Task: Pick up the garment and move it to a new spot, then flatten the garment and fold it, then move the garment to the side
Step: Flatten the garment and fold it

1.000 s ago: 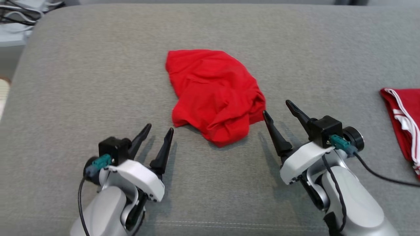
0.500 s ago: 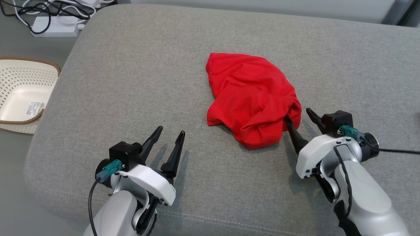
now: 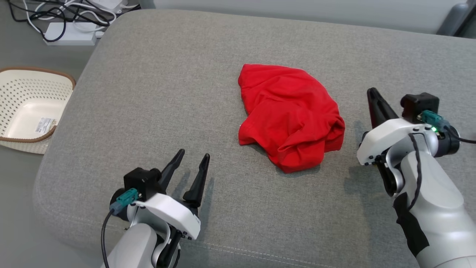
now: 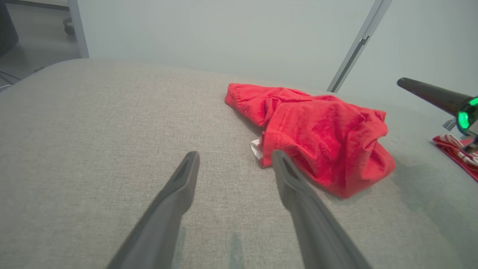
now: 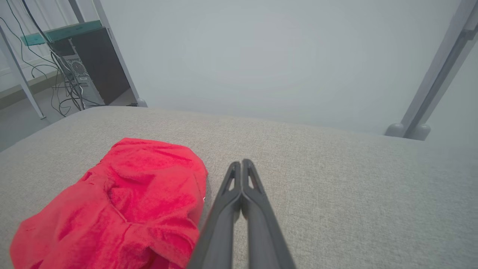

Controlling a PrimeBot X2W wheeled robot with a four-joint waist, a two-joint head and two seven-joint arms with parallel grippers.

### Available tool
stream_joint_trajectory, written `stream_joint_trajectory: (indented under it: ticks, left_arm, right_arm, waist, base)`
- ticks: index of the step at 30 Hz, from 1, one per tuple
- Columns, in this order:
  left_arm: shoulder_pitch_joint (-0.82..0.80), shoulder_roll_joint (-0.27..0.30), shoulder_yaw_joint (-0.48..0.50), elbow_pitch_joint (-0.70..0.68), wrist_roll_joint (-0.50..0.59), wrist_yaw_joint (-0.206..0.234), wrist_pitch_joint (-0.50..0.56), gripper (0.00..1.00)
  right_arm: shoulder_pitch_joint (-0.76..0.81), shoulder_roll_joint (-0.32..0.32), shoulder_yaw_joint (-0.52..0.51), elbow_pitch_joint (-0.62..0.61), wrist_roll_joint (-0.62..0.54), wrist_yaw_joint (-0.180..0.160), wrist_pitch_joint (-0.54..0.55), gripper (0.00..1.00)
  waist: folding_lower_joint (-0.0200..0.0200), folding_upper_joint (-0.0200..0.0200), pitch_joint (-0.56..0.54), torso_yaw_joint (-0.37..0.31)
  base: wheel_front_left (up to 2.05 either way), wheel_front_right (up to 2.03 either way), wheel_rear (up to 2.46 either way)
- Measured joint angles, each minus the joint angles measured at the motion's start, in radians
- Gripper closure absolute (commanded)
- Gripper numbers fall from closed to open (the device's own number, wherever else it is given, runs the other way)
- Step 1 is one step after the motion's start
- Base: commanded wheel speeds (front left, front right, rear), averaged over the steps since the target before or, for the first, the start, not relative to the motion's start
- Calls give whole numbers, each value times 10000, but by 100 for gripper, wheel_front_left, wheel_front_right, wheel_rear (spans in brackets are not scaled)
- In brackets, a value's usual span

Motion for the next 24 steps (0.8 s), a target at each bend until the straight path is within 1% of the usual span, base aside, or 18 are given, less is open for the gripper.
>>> stream_joint_trajectory:
  ticks: [1,2,3,4,5,11,14,18,19,20,21,24]
  left_arm:
    - [65,-8,-6,0,17,0,0,0]
    - [109,-17,-19,0,40,0,0,0]
    - [123,-42,-33,-2,40,0,0,0]
    - [123,-63,-61,-12,38,0,0,0]
    - [123,-88,-98,-21,38,0,0,0]
    - [123,-102,-355,-50,23,0,0,0]
    - [119,-96,-430,-56,-58,0,0,0]
    - [69,-104,-535,-171,-142,0,0,0]
    - [52,-104,-552,-209,-150,0,0,0]
    - [35,-104,-562,-228,-151,0,0,0]
    - [30,-104,-566,-257,-167,0,0,0]
    - [31,-96,-548,-290,-240,0,0,0]
  right_arm:
    - [-29,-17,169,25,12,0,40,100]
    - [-27,-29,431,84,86,0,184,96]
    - [-8,-23,706,146,230,0,299,56]
    - [14,-12,995,198,337,0,431,11]
    - [64,0,1210,224,412,2,518,0]
    - [426,-127,2011,512,706,2,692,0]
    - [400,-307,2140,629,738,2,771,0]
    - [120,-313,2197,899,790,2,857,0]
    - [11,-311,2251,961,857,2,917,18]
    - [-97,-305,2288,1035,882,2,951,66]
    - [-187,-286,2257,1080,1018,2,943,100]
    - [-451,-259,2146,1139,1239,2,642,100]
  waist:
    - [0,0,-23,-35]
    - [0,0,-39,-65]
    - [0,0,-44,-91]
    - [0,0,-39,-109]
    - [0,0,-29,-118]
    - [0,0,116,-89]
    - [0,-1,225,25]
    - [0,0,408,289]
    - [0,0,458,375]
    - [0,0,507,465]
    - [0,0,556,557]
    - [0,0,657,808]
  base:
    - [0,0,0]
    - [0,0,0]
    - [0,0,0]
    - [0,0,0]
    - [0,0,0]
    - [0,0,0]
    - [0,0,0]
    - [0,0,0]
    - [0,0,0]
    - [0,0,0]
    - [0,0,0]
    - [0,0,0]
